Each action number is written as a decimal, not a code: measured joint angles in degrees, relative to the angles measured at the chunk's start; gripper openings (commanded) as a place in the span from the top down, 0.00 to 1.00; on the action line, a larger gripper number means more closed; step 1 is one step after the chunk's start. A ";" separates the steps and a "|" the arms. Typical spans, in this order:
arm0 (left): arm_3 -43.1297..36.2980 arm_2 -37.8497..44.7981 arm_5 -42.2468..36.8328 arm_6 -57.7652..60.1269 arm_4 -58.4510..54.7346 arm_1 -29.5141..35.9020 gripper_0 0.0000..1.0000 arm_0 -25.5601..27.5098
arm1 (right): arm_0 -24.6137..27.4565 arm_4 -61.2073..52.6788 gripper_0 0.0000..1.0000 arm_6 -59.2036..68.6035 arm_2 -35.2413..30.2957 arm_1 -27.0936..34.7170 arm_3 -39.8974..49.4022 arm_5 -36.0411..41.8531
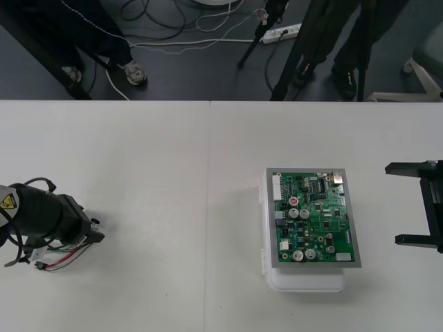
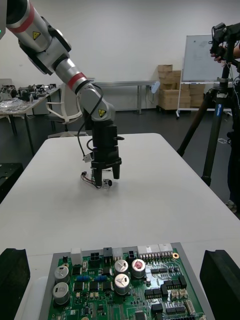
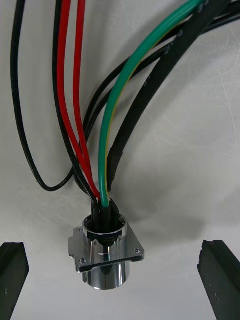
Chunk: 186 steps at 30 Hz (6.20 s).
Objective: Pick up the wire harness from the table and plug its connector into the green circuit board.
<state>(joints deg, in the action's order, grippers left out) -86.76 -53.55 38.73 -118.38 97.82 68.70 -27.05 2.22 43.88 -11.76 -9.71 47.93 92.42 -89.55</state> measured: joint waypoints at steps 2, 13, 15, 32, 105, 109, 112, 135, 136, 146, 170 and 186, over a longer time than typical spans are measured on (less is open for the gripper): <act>0.01 -0.67 -0.80 0.00 0.23 -0.03 0.00 0.00 | 0.00 0.00 0.00 0.00 0.00 0.00 0.00 0.00; 0.17 -3.10 -4.32 -0.01 0.87 -0.71 0.00 -0.01 | -0.01 0.00 0.00 0.01 -0.05 0.00 -0.01 0.00; 0.24 -3.10 -4.46 -0.01 0.99 -0.92 0.00 -0.01 | -0.01 0.00 0.00 0.01 -0.05 0.00 -0.01 0.00; 0.34 -3.10 -5.21 -0.03 2.09 -1.05 0.00 -0.01 | -0.01 0.00 0.00 0.01 -0.06 0.00 -0.02 0.00; -1.50 15.67 7.95 -0.07 -20.36 0.24 1.00 1.33 | -0.01 0.00 0.00 0.01 -0.78 0.00 -0.03 0.00; -1.50 22.38 11.79 -0.06 -21.46 -0.28 1.00 4.69 | -0.01 0.00 0.00 0.01 -0.79 0.00 -0.03 0.00; -1.50 26.72 14.77 0.01 -21.51 -1.22 1.00 6.63 | -0.02 0.00 0.00 0.01 -0.79 0.00 -0.03 0.00; -3.04 51.87 36.03 32.97 -17.15 -17.40 1.00 14.30 | -0.04 0.00 0.00 0.01 -0.80 0.00 -0.04 0.00; -3.08 52.68 36.93 32.97 -17.14 -18.25 1.00 14.46 | -0.04 0.00 0.00 0.01 -0.80 0.00 -0.04 0.00; -5.38 61.27 46.03 47.65 -11.99 -27.71 1.00 14.73 | -0.04 0.00 0.00 0.01 -0.80 0.01 -0.04 0.00; -11.80 67.02 49.08 83.60 -9.27 -42.20 1.00 12.56 | -0.05 0.00 0.00 0.01 -0.81 0.01 -0.04 0.00; -11.81 65.46 49.33 100.26 -13.77 -42.81 1.00 6.02 | -0.06 0.00 0.00 0.01 -0.81 0.01 -0.05 0.00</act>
<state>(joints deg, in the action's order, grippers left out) -98.58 11.91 88.05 -18.12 84.05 25.89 -21.04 2.16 43.88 -11.75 -10.51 47.94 92.37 -89.55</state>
